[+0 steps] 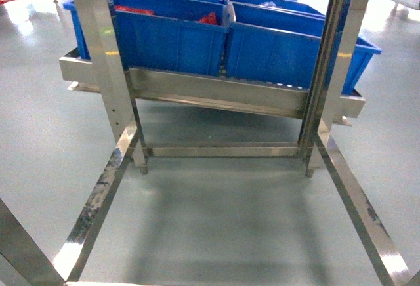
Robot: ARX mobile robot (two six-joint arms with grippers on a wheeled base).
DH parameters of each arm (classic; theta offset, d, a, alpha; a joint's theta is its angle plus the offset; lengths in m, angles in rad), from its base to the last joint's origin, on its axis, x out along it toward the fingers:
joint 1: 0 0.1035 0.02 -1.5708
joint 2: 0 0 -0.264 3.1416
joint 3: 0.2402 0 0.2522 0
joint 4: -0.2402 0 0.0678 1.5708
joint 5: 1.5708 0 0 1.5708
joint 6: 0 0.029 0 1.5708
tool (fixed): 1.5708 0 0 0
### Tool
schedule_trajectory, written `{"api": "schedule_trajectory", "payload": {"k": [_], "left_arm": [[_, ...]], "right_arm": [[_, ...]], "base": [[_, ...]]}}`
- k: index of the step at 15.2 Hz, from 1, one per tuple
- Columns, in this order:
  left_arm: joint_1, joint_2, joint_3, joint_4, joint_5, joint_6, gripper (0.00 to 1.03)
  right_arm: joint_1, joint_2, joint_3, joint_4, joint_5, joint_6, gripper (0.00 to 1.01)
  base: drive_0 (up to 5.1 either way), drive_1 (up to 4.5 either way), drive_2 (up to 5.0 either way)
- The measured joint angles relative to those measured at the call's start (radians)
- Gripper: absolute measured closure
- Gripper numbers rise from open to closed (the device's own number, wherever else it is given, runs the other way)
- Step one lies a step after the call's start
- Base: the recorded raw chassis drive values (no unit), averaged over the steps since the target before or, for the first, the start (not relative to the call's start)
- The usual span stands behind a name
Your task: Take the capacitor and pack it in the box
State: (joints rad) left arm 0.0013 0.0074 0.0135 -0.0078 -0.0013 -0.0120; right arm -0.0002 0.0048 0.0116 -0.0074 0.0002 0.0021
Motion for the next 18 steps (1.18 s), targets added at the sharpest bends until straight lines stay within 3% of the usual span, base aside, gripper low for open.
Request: {"api": "schedule_trajectory", "payload": {"k": [5,18], "left_arm": [[0.000,0.000,0.000,0.003,0.002,0.002,0.60],[0.000,0.000,0.000,0.002,0.001,0.001,0.60]], "right_arm": [[0.000,0.000,0.000,0.003,0.000,0.000,0.03],[0.000,0.000,0.000,0.004,0.000,0.000,0.03]], "base": [[0.0,0.00,0.0],[-4.9,2.56,2.6]]}}
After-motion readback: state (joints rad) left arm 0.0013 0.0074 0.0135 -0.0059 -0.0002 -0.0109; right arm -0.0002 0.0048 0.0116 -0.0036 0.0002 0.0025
